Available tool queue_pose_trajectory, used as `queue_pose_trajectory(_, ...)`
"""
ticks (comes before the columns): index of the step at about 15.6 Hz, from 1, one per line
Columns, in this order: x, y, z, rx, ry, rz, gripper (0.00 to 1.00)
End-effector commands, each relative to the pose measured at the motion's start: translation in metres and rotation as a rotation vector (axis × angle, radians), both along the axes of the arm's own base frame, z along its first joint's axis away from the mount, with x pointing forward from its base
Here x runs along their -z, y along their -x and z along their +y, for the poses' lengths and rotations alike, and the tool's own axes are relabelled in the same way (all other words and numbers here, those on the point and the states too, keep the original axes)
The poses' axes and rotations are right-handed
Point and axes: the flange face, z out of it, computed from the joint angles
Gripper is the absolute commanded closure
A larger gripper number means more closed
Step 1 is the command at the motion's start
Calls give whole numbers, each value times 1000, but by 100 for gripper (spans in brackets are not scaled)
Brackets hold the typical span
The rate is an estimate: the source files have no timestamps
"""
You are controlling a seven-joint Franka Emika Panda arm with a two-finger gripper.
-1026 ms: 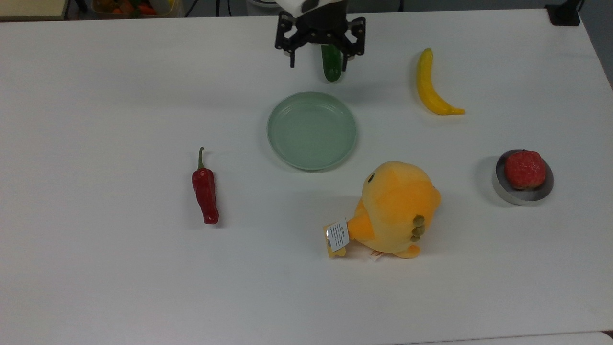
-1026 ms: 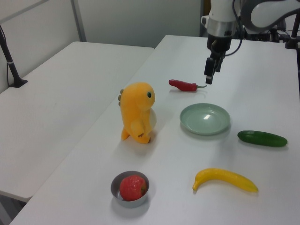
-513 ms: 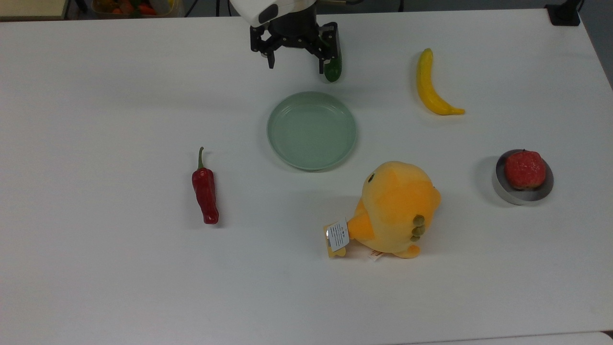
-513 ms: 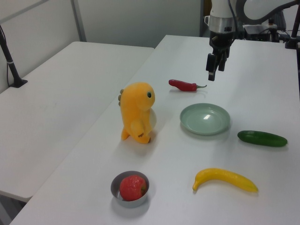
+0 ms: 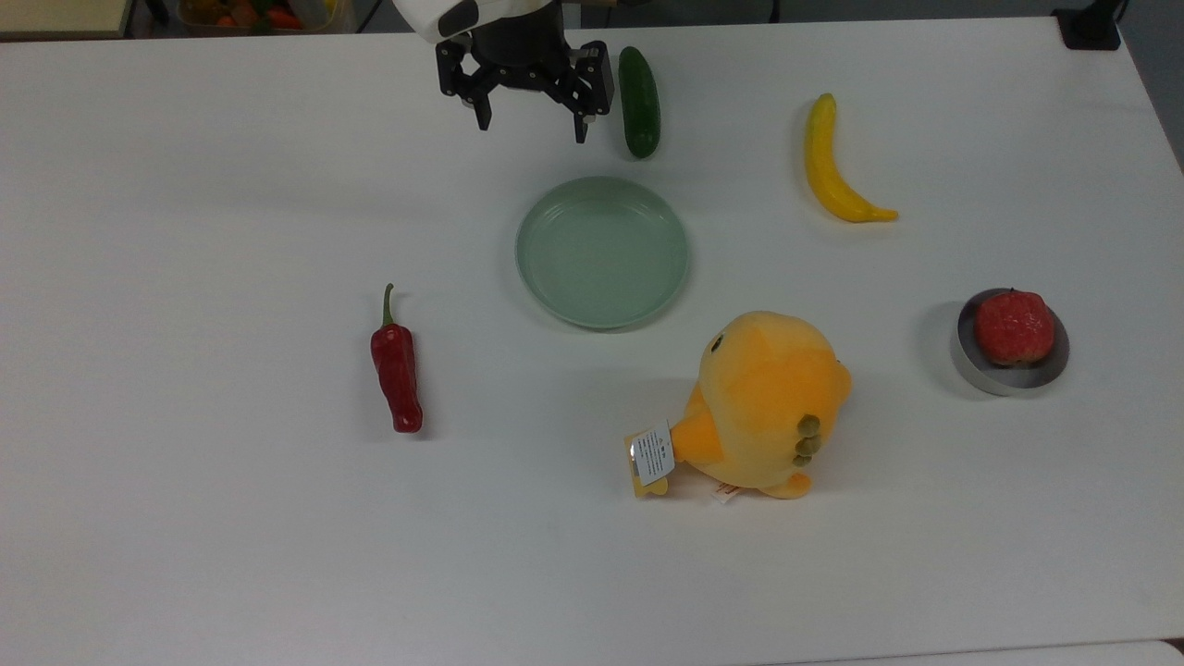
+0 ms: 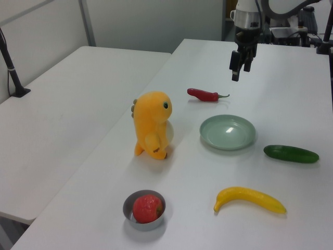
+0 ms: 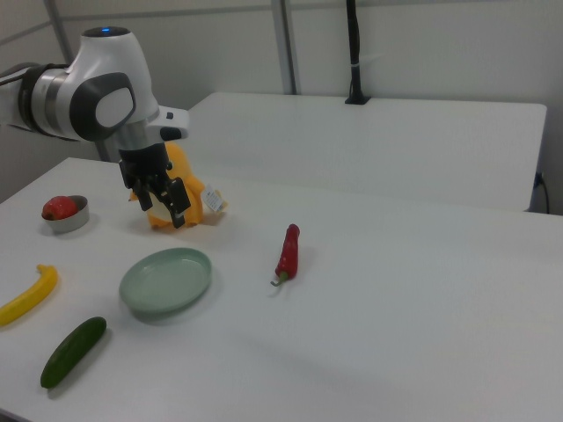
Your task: Put the red apple in the bowl
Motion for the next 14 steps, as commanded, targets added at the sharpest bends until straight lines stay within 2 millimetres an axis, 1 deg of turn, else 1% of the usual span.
queue_pose_trajectory(1, -9, 4, 1, -18, -21, 0, 0)
queue_pose_trajectory(5, -7, 5, 1, -23, -21, 4, 0)
queue_pose_trajectory(6, -8, 5, -2, -26, -20, 2, 0)
queue_pose_trajectory(10, -8, 7, 4, -83, -6, 0, 0)
queue_pose_trajectory(14, -7, 9, 7, -96, 3, 12, 0)
